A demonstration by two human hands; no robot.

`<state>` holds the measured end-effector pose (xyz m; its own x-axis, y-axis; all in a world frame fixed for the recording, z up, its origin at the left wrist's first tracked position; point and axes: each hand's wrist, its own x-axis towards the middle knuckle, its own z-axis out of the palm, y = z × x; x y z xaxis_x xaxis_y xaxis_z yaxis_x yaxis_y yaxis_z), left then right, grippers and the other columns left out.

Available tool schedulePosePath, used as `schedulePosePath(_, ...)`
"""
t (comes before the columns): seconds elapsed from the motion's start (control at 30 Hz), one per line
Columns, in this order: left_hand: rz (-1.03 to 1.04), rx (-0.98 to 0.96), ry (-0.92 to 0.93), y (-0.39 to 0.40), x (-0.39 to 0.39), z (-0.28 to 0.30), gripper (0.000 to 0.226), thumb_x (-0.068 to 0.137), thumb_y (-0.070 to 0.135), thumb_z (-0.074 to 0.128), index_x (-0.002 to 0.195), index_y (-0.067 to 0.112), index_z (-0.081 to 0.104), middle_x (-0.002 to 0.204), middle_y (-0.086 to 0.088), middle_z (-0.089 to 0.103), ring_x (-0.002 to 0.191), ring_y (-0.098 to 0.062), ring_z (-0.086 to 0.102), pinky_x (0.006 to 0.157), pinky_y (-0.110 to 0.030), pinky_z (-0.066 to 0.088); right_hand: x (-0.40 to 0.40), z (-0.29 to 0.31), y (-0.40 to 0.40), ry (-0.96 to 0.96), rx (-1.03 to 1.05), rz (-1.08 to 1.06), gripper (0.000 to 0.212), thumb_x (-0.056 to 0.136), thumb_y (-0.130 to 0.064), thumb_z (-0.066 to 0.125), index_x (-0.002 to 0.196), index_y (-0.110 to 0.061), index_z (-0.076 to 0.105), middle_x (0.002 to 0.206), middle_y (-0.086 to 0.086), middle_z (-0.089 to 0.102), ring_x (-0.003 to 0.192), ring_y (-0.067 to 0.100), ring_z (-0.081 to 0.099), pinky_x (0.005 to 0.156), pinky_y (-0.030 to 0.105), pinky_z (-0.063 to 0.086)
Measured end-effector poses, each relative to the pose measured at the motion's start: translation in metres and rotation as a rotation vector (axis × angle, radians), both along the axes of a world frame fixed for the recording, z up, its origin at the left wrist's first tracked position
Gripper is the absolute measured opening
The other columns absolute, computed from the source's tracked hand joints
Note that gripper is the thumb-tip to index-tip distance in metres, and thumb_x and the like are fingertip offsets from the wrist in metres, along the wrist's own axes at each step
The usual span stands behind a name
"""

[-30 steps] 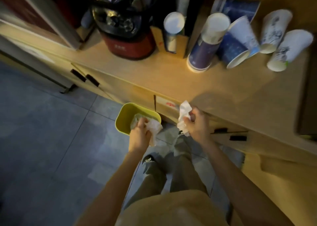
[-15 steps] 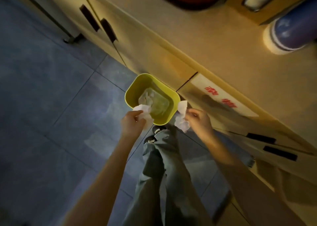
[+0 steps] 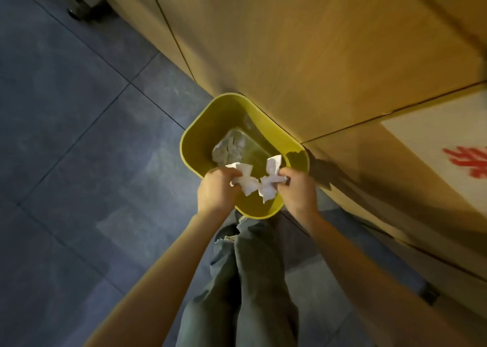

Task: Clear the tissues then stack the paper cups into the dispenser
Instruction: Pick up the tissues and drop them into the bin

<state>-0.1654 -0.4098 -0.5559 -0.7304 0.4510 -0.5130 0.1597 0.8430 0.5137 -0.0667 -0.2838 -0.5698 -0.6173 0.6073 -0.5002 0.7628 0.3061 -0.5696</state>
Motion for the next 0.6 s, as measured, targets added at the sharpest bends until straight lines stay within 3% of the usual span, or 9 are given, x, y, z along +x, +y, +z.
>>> schedulePosePath(0.03,-0.053,-0.012,0.013,0.004,-0.001,-0.014,0.025,0.082,0.006,0.058,0.104,0.012,0.068,0.105,-0.013,0.07,0.09,-0.029,0.063,0.072,-0.033,0.051,-0.004,-0.014,0.002,-0.038,0.036,0.056,0.011,0.081,0.002,0.054,0.073,-0.002,0.06,0.065,0.01,0.053,0.066,0.023,0.044,0.048,0.025,0.029)
schedulePosePath(0.1,-0.193,-0.068,0.025,0.011,-0.003,-0.042,0.026,0.083,0.002,0.056,0.106,0.009,0.067,0.108,-0.015,0.068,0.097,-0.031,0.061,0.079,-0.037,0.052,-0.013,-0.04,0.003,-0.1,0.065,0.13,0.012,0.083,0.004,0.051,0.086,0.004,0.062,0.084,0.019,0.065,0.08,0.029,0.058,0.059,0.032,0.039)
schedulePosePath(0.3,-0.456,-0.33,-0.098,0.034,0.0,-0.099,0.021,0.088,0.013,0.053,0.106,0.003,0.056,0.114,-0.017,0.058,0.106,-0.028,0.056,0.083,-0.032,0.049,-0.037,-0.1,0.009,-0.2,0.106,0.211,0.02,0.09,-0.008,0.05,0.101,0.0,0.064,0.11,0.019,0.061,0.1,0.033,0.059,0.073,0.031,0.043)
schedulePosePath(0.4,-0.5,-0.373,-0.209,0.038,0.004,-0.113,0.025,0.089,0.014,0.052,0.11,0.001,0.055,0.117,-0.017,0.058,0.105,-0.028,0.058,0.08,-0.03,0.047,-0.048,-0.118,0.011,-0.487,-0.005,0.281,0.032,0.096,-0.016,0.04,0.116,0.004,0.056,0.124,0.024,0.056,0.113,0.037,0.054,0.09,0.039,0.045)
schedulePosePath(0.47,-0.597,-0.424,-0.304,0.039,0.006,-0.116,0.037,0.089,0.025,0.053,0.12,0.005,0.05,0.124,-0.015,0.055,0.11,-0.03,0.055,0.087,-0.033,0.047,-0.05,-0.123,0.014,-0.663,-0.161,0.281,0.037,0.098,-0.018,0.033,0.123,0.004,0.05,0.131,0.022,0.051,0.121,0.036,0.048,0.098,0.04,0.04)
schedulePosePath(0.53,-0.696,-0.494,-0.378,0.039,0.01,-0.114,0.052,0.092,0.035,0.046,0.137,0.012,0.034,0.143,-0.012,0.039,0.125,-0.033,0.044,0.1,-0.043,0.041,-0.045,-0.126,0.015,-0.638,-0.247,0.277,0.038,0.099,-0.017,0.028,0.127,0.001,0.045,0.134,0.021,0.048,0.123,0.036,0.045,0.1,0.042,0.037)
schedulePosePath(0.6,-0.741,-0.522,-0.391,0.038,0.014,-0.108,0.058,0.096,0.038,0.035,0.145,0.017,0.013,0.156,-0.007,0.013,0.138,-0.035,0.026,0.109,-0.05,0.031,-0.037,-0.122,0.014,-0.555,-0.204,0.277,0.038,0.099,-0.016,0.025,0.129,0.0,0.041,0.134,0.023,0.047,0.122,0.038,0.045,0.099,0.045,0.037)
